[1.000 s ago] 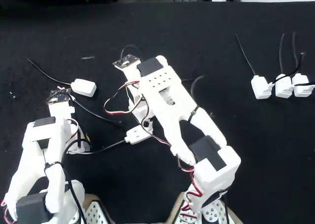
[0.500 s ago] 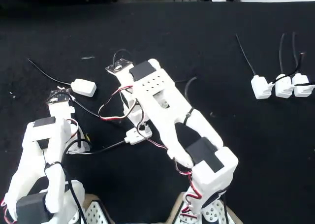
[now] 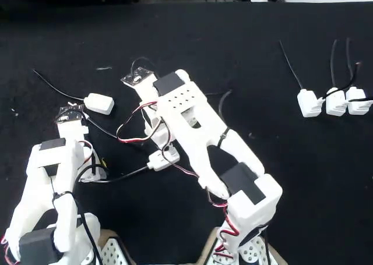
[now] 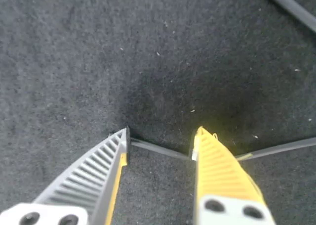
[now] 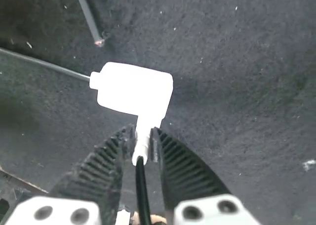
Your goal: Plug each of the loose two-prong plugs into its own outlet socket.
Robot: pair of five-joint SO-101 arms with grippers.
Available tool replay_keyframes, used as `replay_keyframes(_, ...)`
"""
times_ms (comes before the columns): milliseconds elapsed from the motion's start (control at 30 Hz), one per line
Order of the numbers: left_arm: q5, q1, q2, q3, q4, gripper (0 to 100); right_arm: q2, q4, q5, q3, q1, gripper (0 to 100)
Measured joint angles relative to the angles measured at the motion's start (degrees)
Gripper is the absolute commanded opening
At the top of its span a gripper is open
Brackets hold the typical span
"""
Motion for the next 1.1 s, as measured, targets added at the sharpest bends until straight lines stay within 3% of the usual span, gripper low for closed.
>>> replay_keyframes(1100,0.0,0.0,0.0,0.0,0.0,22,-0.6,-6.0,2.1,4.4,0.1,1.1)
